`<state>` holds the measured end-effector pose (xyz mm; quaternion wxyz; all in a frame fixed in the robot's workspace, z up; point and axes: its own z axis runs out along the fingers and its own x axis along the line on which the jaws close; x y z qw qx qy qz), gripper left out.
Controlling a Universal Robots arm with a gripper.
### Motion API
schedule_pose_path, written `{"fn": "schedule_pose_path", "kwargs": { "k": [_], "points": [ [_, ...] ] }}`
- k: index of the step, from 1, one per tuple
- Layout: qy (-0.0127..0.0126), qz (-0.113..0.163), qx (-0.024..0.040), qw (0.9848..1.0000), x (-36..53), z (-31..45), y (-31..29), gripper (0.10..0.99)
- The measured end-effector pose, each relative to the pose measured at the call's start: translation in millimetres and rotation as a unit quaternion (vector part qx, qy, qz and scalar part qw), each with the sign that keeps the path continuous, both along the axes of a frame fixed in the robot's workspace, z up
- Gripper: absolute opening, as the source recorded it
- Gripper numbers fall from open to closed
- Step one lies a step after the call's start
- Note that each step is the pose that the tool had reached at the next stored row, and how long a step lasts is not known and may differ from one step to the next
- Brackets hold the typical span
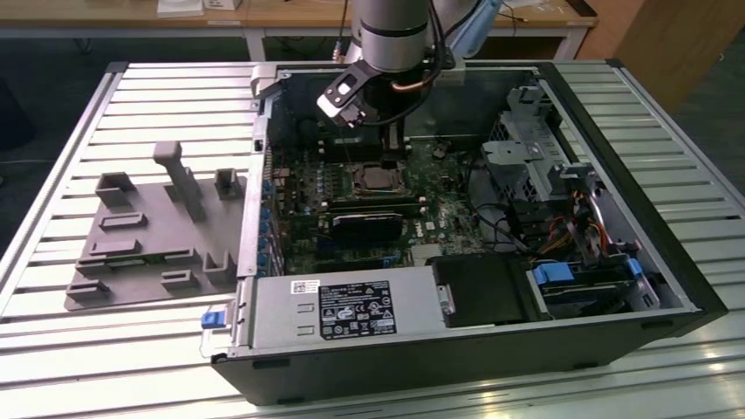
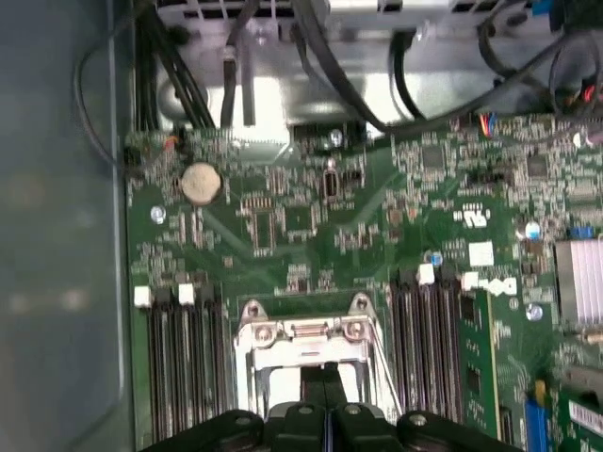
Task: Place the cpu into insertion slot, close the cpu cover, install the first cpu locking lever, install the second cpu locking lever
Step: 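Close the cpu cover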
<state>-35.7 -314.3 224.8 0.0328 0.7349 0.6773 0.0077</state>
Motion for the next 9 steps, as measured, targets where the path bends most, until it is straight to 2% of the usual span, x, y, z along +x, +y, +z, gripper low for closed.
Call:
{"fn": "schedule_pose_path", "kwargs": {
  "k": [9],
  "points": [
    [-0.0003, -0.015, -0.0007, 0.9999, -9.4, -5.8, 0.0, 0.102]
  ]
}}
